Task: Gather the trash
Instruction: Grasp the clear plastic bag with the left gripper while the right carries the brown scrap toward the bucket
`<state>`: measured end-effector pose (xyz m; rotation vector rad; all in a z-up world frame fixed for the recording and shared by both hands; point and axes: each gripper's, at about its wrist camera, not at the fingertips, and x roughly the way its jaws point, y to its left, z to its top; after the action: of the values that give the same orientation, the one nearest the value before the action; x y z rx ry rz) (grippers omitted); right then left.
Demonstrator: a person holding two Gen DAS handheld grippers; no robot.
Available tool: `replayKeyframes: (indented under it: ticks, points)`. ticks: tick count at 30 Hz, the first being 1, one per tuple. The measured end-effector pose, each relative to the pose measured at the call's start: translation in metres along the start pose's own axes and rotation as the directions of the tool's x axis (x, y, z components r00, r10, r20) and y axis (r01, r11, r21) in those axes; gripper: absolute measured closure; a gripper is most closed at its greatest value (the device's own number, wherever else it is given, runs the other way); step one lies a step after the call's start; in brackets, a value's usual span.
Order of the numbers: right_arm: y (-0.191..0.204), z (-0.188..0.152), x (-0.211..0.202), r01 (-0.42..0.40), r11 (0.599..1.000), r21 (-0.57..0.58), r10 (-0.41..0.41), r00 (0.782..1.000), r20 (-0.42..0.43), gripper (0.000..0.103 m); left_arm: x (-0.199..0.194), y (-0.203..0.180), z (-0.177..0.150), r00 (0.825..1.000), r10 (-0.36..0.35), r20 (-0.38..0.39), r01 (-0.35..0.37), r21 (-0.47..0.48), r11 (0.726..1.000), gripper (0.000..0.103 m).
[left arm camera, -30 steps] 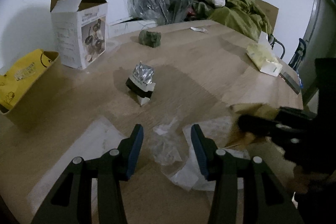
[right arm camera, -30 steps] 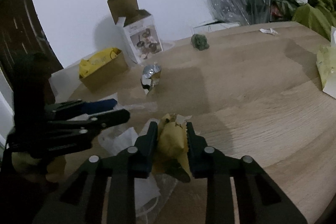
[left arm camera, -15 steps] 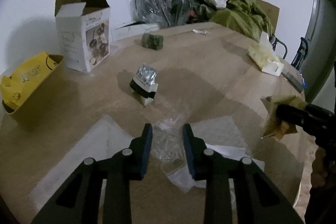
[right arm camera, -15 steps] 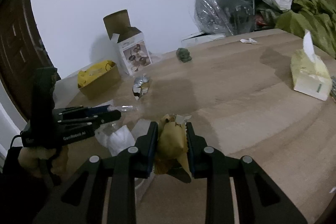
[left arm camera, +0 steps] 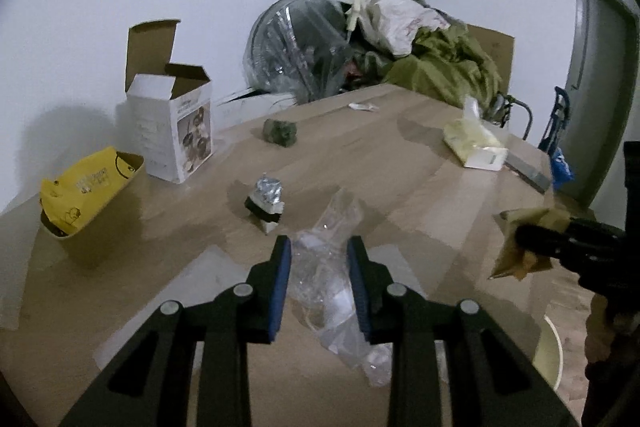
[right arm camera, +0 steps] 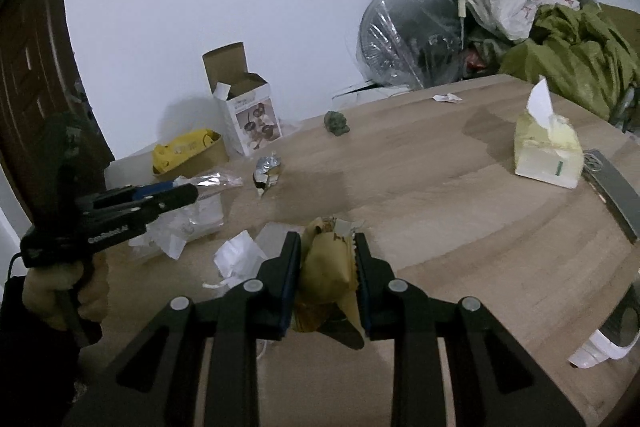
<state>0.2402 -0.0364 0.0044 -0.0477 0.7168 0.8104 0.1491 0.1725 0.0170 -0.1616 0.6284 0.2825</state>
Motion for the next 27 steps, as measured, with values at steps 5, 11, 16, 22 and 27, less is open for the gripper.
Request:
replayKeyframes:
  ticks: [5,11,16,22,27]
  points:
    - [0.004,-0.011,-0.020,0.021,1.000,-0.011,-0.021,1.000,0.013,0.080,-0.021,-0.017,-0.005,0.997,-0.052,0.048,0.051,0.028,0.998,0.075]
    - [0.006,-0.029,-0.041,0.051,0.999,-0.016,-0.051,0.999,0.019,0.080,-0.041,-0.036,-0.016,0.992,-0.095,0.082,0.092,0.035,0.995,0.075]
    - [0.007,-0.042,-0.059,0.072,0.997,-0.012,-0.072,0.997,0.030,0.080,-0.051,-0.052,-0.028,0.989,-0.127,0.081,0.123,0.052,0.991,0.075]
    - [0.001,-0.061,-0.079,0.097,0.995,0.009,-0.097,0.994,0.041,0.080,-0.061,-0.069,-0.040,0.980,-0.166,0.105,0.161,0.060,0.985,0.075]
    - [-0.006,-0.078,-0.096,0.127,0.991,0.034,-0.129,0.991,0.046,0.080,-0.060,-0.089,-0.046,0.974,-0.207,0.093,0.199,0.091,0.976,0.075]
